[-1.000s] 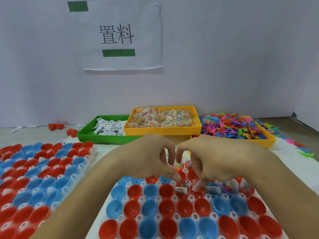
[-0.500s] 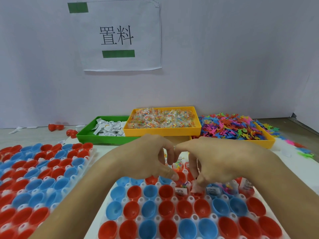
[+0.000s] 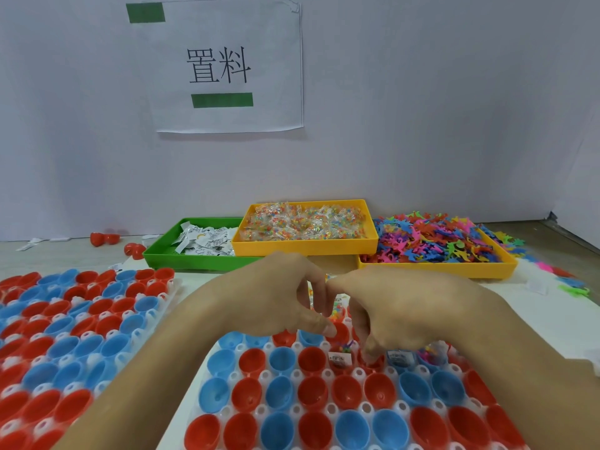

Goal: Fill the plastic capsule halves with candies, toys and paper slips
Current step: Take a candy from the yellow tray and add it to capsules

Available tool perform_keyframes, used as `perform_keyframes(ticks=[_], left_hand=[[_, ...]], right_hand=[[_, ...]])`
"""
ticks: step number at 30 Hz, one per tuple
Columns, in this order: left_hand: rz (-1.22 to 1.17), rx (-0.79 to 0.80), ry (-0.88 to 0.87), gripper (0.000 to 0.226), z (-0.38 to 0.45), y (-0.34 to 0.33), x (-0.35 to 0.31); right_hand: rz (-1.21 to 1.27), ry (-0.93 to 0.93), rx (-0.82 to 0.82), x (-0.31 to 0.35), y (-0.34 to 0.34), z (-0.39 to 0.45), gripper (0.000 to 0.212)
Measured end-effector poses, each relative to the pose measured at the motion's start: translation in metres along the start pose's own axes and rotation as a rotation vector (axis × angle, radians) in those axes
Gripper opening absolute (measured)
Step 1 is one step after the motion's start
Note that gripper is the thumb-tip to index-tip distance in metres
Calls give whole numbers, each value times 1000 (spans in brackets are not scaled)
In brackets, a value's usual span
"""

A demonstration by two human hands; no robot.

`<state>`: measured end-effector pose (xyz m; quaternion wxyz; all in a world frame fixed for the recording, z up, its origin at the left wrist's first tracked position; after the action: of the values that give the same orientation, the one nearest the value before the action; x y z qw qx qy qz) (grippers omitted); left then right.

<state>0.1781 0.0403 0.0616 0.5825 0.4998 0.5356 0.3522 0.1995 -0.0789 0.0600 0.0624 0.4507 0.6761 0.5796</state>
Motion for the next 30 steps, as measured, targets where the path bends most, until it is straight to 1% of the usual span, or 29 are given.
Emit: perform_keyframes(ticks=[2,5,10,14,18,20,22,23,24,25,27,28,30], left_hand=[[0,5,-2,23,0,0,0],[-2,-5,-2,25,0,0,1],[11,-5,11,28,-1,0,4],[-12,-7,6,24,0,0,4],[-9,-5,18,26,-2,3,6],[2,-1,25,27,-3,4,7],[11,-1,27,27,-3,6,8],[12,-5,27,27,-4,7,8],[11,-13,27,27,-4,8,9],[9,-25,29,28,-4,9,10],[18,-64,43,29,-5,13,13],[23,-88,50,28,-5,15,15],[6,-133,50,25,-4,18,17]], right_hand=[[-37,18,-16,-3,-3,5,60],[-25,20,-17,-7,0,6,65],[5,18,2,-10,2,6,59],[7,32,22,-10,-2,9,58],[79,60,38,-14,7,5,56],[135,86,3,-20,17,1,51],[185,111,-82,-33,31,0,36],[200,126,-158,-43,40,1,26],[208,136,-262,-56,50,3,17],[220,132,-384,-72,59,5,13],[253,53,-626,-110,72,7,16],[257,-5,-710,-128,74,7,18],[235,-84,-787,-155,72,7,21]])
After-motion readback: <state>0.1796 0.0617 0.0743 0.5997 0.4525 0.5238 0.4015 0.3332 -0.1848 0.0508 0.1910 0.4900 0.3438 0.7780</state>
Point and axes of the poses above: each hand's wrist, its own z-axis towards the middle knuckle, its own y-axis out of the back of the hand, x = y × z, the point moved 6 cm from there along z, towards the middle knuckle, and after that the axes turned 12 degrees about z, right-handed, at the moved point
